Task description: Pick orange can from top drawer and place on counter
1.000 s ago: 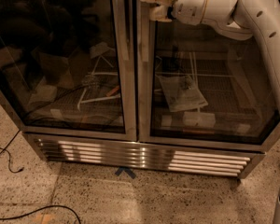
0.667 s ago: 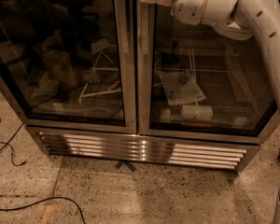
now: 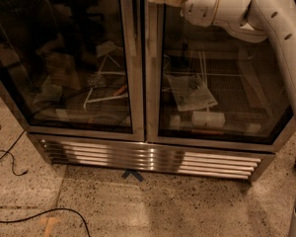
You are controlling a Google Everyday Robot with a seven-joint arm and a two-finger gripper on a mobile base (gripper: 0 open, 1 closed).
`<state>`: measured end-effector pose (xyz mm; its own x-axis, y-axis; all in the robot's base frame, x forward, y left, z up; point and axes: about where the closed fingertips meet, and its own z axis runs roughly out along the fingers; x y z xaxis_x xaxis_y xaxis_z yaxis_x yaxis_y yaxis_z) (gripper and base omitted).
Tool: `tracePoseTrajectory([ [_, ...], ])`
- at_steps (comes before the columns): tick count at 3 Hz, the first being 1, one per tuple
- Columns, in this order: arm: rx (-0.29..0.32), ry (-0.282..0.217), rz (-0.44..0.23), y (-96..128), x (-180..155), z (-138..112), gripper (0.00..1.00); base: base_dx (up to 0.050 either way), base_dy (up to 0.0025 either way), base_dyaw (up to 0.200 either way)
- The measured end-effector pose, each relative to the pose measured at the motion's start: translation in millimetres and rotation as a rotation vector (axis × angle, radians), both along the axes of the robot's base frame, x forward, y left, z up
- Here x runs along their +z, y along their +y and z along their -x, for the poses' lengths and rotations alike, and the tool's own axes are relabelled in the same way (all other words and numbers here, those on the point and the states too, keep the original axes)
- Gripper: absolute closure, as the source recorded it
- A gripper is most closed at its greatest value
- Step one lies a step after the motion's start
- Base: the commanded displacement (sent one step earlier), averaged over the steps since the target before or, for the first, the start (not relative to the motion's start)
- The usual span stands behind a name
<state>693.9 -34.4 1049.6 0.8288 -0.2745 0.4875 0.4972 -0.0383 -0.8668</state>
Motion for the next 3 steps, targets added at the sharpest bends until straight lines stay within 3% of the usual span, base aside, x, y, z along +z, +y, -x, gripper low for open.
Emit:
tracePoseTrajectory([
  [3, 0.000, 0.000, 0.000, 0.1, 0.0, 0.0, 0.04, 0.000, 0.00000, 0.000],
])
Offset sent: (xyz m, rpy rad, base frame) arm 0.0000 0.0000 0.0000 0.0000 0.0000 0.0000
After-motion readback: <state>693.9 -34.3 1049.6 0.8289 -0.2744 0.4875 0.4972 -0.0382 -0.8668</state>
